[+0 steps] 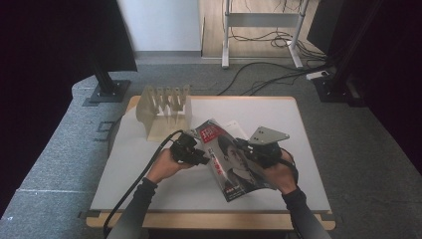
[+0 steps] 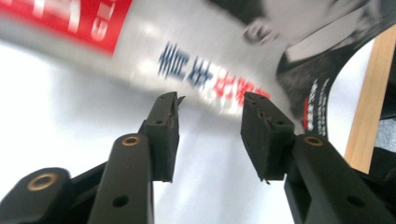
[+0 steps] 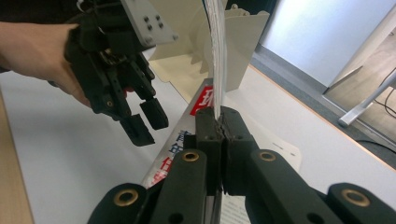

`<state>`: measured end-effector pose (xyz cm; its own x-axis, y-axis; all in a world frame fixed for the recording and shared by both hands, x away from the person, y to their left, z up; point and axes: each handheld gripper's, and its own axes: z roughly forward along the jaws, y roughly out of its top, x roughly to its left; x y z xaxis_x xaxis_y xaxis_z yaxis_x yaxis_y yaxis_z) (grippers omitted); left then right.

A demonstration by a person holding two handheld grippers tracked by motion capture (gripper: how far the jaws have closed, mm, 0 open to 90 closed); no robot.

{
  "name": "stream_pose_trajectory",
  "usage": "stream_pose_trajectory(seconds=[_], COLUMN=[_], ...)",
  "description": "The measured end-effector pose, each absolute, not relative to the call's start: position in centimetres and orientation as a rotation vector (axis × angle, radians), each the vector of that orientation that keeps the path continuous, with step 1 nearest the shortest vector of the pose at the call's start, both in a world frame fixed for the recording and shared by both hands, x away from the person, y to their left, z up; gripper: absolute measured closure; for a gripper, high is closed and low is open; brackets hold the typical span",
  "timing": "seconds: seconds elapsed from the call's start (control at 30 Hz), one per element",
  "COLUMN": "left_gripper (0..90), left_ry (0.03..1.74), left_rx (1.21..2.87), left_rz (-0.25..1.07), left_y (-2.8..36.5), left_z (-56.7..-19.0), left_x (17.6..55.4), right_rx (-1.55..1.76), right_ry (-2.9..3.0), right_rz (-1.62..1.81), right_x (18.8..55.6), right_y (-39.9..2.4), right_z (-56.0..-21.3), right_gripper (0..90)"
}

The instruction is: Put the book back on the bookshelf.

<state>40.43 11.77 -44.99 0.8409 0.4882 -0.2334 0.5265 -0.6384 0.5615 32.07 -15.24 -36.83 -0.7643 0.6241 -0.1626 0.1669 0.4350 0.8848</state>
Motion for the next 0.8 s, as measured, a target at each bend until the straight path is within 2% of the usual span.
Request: stream_pose_trajectory(seconds=[0.17,0.47,0.6,0.7,0.8], left_gripper=[43.3,43.0,48.4,58.1,59.4], left_ry=[0.743,0.711,0.705,0.712,0.717], left_rx=[2.36,2.3,2.281,2.275,2.277], left_rz=[-0.113,-0.176,-0.184,-0.189,-0.196], left_y=[11.5,10.8,10.4,10.4,10.2], left_z=[-45.8,-46.8,-46.8,-46.8,-46.9], left_x=[41.2,42.1,42.4,42.5,42.6], right_rx=[0.633,0.586,0.564,0.56,0.564], right_ry=[2.22,2.229,2.241,2.253,2.254], right_rz=[1.305,1.351,1.354,1.339,1.337], right_x=[31.4,30.6,30.4,30.4,30.4], right_y=[-15.5,-16.0,-15.9,-15.9,-16.1], right_z=[-36.4,-35.8,-35.7,-35.8,-35.9], right_gripper=[86.4,86.3,86.3,86.2,86.2])
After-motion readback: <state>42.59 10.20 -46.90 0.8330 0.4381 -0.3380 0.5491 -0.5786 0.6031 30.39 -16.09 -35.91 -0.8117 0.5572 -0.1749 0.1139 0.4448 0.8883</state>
